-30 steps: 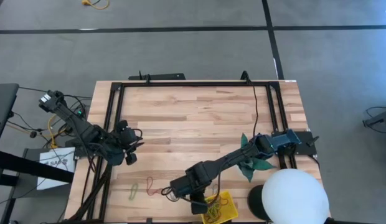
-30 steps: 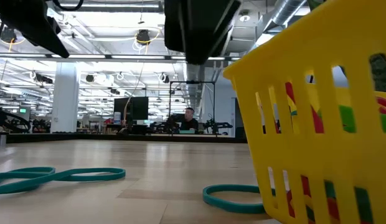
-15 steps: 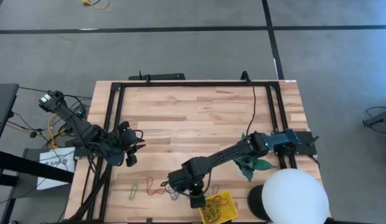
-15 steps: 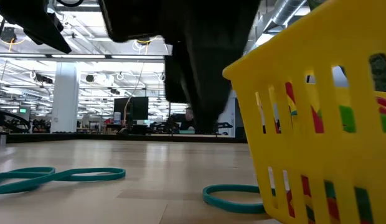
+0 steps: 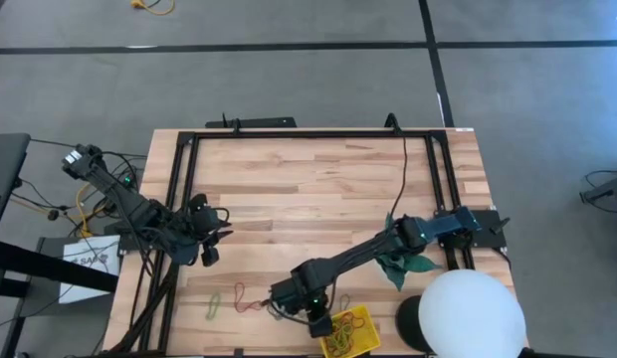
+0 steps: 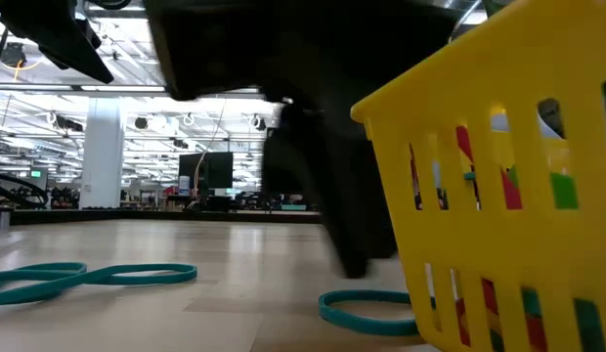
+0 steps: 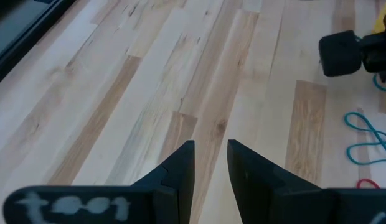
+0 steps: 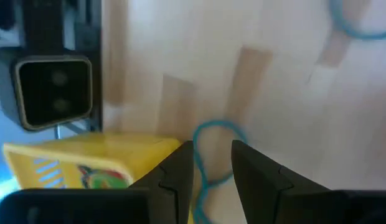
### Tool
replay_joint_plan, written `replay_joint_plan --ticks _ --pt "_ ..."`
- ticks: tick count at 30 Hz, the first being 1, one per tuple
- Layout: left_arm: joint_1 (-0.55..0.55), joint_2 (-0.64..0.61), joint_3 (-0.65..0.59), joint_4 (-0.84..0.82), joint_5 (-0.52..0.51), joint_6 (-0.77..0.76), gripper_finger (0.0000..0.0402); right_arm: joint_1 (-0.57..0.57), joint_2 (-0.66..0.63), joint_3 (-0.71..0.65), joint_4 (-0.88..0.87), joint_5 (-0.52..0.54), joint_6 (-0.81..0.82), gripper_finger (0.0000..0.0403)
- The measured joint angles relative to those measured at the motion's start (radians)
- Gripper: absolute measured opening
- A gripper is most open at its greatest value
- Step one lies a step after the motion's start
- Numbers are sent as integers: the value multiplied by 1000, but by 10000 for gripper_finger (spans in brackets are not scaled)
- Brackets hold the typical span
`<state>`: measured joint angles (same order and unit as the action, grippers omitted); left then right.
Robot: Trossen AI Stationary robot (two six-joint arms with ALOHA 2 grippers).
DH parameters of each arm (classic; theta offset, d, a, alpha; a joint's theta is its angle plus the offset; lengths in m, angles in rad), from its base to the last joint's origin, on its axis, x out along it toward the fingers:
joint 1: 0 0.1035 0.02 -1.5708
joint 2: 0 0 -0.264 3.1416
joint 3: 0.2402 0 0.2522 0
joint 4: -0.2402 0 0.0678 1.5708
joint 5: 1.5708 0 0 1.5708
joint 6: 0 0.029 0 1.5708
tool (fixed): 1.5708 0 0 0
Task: Pick and place items into bin
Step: Put the blue rubber band into the yellow bin
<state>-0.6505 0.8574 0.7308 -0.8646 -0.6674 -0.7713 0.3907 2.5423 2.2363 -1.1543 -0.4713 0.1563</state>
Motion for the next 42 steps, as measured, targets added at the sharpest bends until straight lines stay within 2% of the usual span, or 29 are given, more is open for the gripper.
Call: replay_joint_plan --ticks 9,16,25,34,38,42 --pt "0 0 0 2 1 -5 85 -7 6 -1 0 59 -37 102" --pt "0 0 0 2 1 -6 85 7 22 5 5 65 -76 102" --pt "0 0 0 3 2 -30 85 53 22 3 3 305 -110 102" --pt "0 0 0 3 1 -43 85 86 24 2 15 446 -143 101" --pt "0 0 0 3 1 -59 85 91 24 1 16 447 -171 81" --pt "0 0 0 3 8 -64 85 91 24 1 17 450 -183 33"
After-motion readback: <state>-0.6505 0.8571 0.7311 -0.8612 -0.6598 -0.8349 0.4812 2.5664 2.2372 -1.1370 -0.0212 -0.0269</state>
